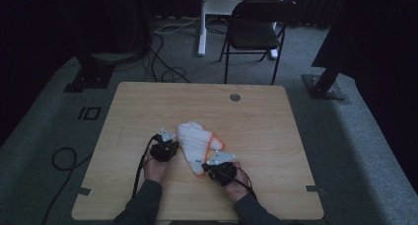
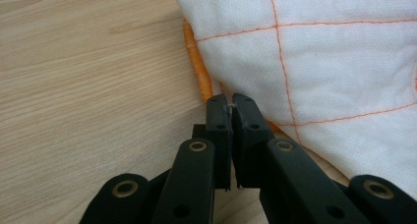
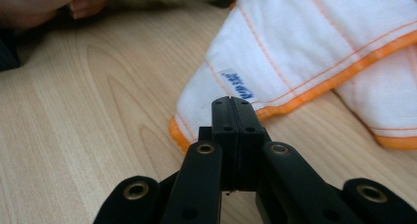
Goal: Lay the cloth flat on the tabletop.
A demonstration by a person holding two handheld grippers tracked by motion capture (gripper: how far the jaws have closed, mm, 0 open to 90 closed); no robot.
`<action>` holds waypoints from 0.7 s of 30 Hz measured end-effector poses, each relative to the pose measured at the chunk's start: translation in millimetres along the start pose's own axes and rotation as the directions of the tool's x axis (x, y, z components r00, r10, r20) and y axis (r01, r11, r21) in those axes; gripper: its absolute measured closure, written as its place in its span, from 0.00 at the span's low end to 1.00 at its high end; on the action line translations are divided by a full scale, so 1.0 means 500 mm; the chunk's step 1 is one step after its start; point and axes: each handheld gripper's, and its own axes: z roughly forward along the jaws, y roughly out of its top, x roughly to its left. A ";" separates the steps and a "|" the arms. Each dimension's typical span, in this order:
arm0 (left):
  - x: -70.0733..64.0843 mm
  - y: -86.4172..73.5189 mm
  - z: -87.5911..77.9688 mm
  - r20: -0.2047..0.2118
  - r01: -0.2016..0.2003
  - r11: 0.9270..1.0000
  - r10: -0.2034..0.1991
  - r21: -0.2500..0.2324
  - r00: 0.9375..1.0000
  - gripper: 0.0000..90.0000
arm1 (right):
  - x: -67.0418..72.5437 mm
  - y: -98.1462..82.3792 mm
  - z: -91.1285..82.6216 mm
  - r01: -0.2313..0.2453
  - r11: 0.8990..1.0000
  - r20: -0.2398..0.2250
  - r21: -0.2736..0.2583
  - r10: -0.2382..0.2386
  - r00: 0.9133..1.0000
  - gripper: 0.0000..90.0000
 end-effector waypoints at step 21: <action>-0.002 -0.001 0.000 -0.006 -0.010 1.000 0.010 -0.004 1.000 0.98 | 0.012 -0.009 0.030 0.066 0.995 -0.016 0.072 -0.065 0.998 0.98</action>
